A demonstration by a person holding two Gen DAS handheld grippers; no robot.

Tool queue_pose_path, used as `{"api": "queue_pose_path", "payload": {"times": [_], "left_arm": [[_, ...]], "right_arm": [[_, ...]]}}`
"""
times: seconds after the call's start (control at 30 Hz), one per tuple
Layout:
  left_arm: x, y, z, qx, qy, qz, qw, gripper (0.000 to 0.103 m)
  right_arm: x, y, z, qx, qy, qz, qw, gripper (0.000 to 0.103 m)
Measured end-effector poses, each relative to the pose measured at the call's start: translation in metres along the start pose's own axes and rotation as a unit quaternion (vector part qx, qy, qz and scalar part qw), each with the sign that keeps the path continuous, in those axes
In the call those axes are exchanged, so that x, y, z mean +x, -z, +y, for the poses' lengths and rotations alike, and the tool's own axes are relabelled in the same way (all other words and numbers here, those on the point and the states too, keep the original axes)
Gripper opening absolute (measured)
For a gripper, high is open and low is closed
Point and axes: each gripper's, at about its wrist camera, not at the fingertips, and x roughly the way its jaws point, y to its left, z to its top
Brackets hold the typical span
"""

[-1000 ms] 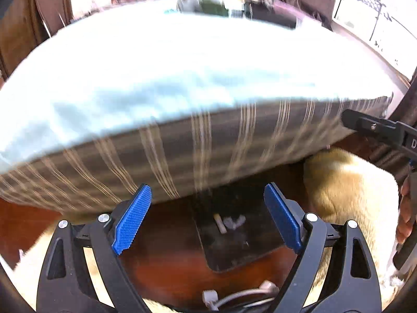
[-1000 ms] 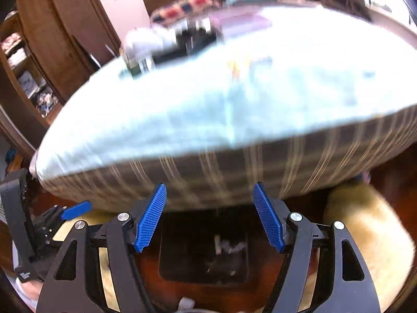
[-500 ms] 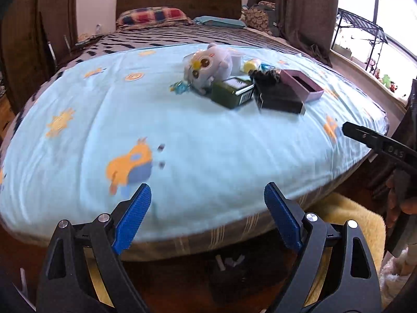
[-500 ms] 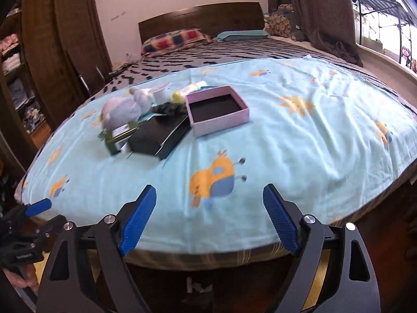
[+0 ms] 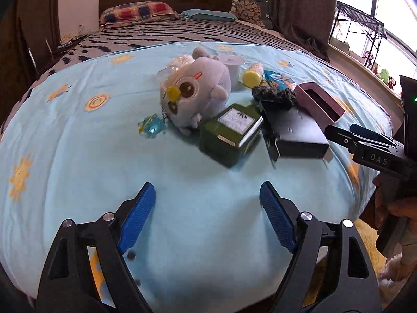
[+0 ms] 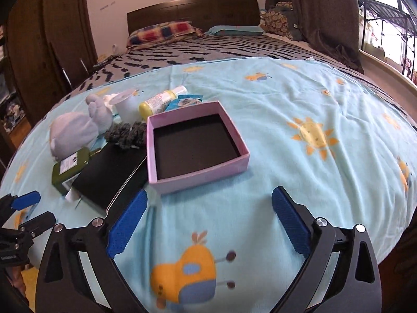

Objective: Collect trash
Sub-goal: 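Grasp the pink box with the right gripper while the left grasps the green bottle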

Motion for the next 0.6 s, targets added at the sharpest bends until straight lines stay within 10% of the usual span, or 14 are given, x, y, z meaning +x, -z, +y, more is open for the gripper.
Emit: {"api": "queue_pose_path", "payload": {"times": [0.53,0.6], "left_arm": [[0.037,-0.039,-0.009,0.030,0.038,0.007,0.9988,0.056],[0.034,-0.037,-0.010,0.032,0.047,0.006,0.9983,0.046]], "right_arm": [[0.029,-0.026,0.009,-0.016,0.004,0.007,1.000,0.097],[0.027,-0.025,0.010,-0.022,0.002,0.001,1.000,0.083]]}}
